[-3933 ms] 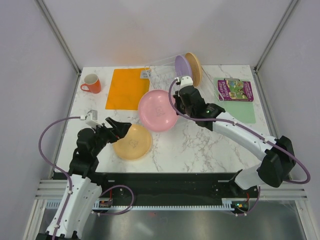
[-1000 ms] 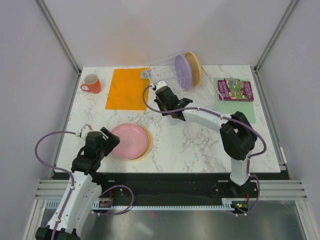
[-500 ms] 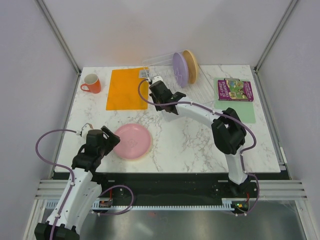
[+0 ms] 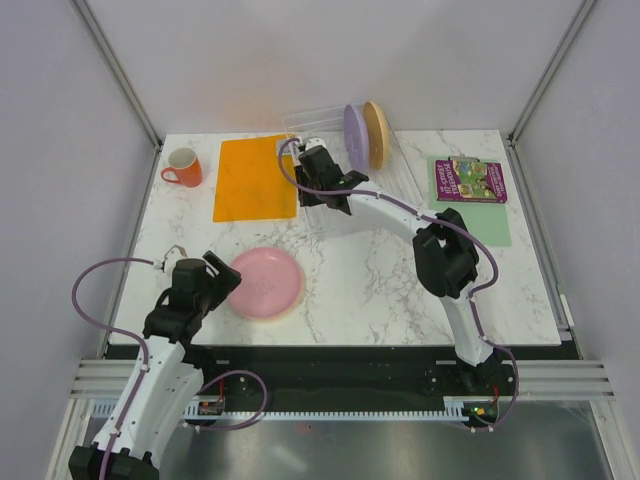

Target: Unload the plates from the dish rack

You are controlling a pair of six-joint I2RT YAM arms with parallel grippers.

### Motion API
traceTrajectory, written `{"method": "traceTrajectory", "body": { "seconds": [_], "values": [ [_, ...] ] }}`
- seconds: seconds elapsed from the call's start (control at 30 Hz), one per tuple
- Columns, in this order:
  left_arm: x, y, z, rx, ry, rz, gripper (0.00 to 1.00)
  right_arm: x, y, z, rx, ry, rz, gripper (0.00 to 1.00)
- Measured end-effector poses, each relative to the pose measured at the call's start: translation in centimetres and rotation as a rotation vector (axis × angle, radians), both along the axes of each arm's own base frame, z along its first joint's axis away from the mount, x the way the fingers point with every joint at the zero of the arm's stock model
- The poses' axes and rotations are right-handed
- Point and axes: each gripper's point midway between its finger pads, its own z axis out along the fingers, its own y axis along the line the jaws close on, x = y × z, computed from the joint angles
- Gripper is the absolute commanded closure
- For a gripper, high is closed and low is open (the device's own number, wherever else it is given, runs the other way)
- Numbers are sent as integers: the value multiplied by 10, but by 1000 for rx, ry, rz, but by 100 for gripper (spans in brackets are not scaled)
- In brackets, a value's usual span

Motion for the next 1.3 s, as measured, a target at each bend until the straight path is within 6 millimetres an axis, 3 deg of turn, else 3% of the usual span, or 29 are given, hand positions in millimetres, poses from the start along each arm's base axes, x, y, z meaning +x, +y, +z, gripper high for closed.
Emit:
{"method": "traceTrajectory", "body": {
  "seconds": [0.07,0.33,0.47,0.6,0.7,0.8,0.9,1.03,1.17,1.2,1.3],
  "values": [
    [0,0,0,-1,0,-2,0,13,-2,4,15,-28,-9,42],
    [4,-5,5,-17,-24,-22,0,40,-39,29,-127,-174,-52,38],
    [6,-7,7,-22,-33,-28,0,69,-75,67,-238,-317,-150,36],
    [10,-7,7,-19,-36,-33,0,99,-114,119,-316,-447,-262,35],
    [13,-8,5,-17,-31,-39,0,118,-134,152,-331,-523,-333,36],
    [15,-11,3,-19,-23,-54,0,140,-148,171,-341,-582,-382,36],
    [18,-12,2,-18,-22,-64,0,158,-158,166,-366,-595,-402,38],
    [23,-13,0,-13,-22,-75,0,178,-170,132,-429,-563,-406,41],
    [26,-15,1,-6,-14,-90,0,187,-178,94,-492,-515,-391,68],
    [27,-15,2,-5,-17,-94,0,189,-179,85,-505,-503,-387,69],
    [31,-16,6,-5,-30,-102,0,192,-185,72,-528,-484,-386,86]
  ]
}}
